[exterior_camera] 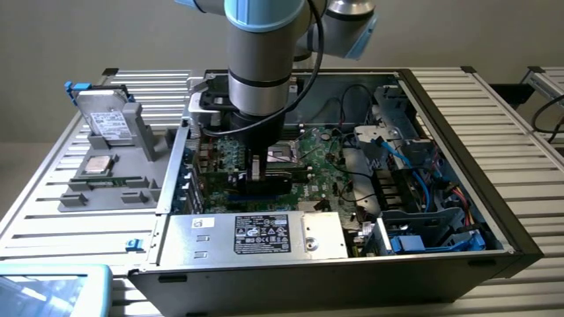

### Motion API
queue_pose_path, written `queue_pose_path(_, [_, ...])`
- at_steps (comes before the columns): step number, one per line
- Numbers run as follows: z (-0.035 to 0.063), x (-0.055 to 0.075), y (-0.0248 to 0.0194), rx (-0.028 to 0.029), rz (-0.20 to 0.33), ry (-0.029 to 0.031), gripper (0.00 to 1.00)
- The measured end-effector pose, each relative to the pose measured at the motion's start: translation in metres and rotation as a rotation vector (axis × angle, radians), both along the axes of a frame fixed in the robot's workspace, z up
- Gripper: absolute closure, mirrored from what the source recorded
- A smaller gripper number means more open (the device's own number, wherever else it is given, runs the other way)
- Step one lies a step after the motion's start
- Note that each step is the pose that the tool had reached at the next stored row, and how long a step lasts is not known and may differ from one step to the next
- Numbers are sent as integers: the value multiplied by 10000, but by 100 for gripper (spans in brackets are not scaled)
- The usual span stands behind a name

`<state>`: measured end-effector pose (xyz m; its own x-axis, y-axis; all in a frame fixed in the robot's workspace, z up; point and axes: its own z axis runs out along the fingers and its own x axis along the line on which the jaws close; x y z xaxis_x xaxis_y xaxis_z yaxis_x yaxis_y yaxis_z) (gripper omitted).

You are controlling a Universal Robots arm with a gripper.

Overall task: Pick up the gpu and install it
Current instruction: 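Insert the gpu into the slot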

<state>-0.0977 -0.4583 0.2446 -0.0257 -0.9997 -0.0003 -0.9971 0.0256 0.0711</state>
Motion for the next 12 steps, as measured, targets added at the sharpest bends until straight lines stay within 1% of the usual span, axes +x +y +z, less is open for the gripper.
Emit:
queue_pose_path(10, [-12,-23,1,-2,0,-3,71])
queue_pose_path(12, [-12,-24,15,-6,-2,-2,71])
